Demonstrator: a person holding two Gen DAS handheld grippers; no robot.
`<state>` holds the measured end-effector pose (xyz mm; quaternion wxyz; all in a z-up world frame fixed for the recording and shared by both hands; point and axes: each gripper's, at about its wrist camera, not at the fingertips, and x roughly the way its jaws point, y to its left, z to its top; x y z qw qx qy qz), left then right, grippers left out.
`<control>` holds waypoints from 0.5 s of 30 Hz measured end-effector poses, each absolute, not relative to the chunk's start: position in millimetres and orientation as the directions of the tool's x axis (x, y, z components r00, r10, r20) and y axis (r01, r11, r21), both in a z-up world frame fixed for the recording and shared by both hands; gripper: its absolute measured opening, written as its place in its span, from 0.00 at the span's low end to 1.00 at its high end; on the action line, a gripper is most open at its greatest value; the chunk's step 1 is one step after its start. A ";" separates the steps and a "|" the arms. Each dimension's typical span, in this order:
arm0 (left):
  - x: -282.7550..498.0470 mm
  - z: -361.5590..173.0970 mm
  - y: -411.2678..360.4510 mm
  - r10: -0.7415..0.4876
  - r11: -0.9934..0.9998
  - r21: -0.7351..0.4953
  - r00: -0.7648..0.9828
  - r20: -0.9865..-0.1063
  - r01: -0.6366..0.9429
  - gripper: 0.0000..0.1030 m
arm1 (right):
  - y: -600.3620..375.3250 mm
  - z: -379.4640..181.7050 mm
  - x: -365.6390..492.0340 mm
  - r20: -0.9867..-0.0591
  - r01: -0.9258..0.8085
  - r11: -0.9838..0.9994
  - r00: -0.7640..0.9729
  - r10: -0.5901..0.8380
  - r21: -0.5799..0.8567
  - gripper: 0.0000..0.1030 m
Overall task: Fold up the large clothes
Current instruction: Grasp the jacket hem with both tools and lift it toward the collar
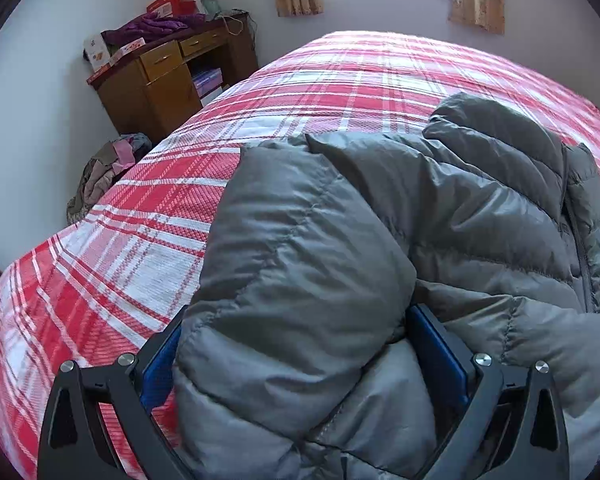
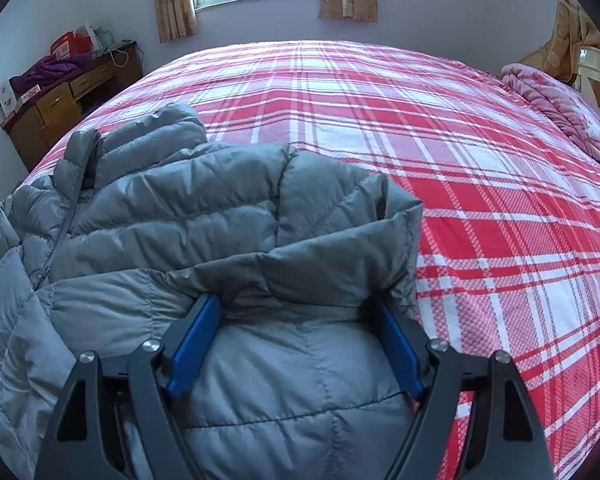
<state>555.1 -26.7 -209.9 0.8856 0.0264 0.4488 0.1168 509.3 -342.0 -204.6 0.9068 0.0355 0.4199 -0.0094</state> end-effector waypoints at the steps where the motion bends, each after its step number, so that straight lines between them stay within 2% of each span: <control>1: 552.8 -202.6 -27.2 0.235 0.971 0.176 0.553 -0.799 -0.159 0.99 | -341.3 -204.3 509.3 -0.765 0.047 0.998 0.644 0.009 0.052 0.79; 5: 543.2 -149.9 -24.8 0.178 0.982 0.178 0.617 -0.766 -0.063 0.99 | -342.7 -194.0 513.4 -0.806 0.004 0.999 0.591 0.036 0.047 0.84; 7: 557.0 -129.5 -27.0 0.156 0.982 0.185 0.640 -0.752 -0.021 0.99 | -346.3 -173.0 514.0 -0.792 -0.019 0.998 0.608 0.062 0.063 0.86; 9: 580.7 -122.6 -32.0 0.175 0.977 0.210 0.653 -0.737 -0.025 0.99 | -348.9 -151.4 522.2 -0.760 0.007 0.999 0.649 0.033 0.049 0.94; 15: 644.2 -134.8 -49.8 0.211 0.974 0.219 0.626 -0.751 -0.066 0.99 | -333.2 -128.9 589.7 -0.772 0.026 0.995 0.633 0.057 0.095 0.94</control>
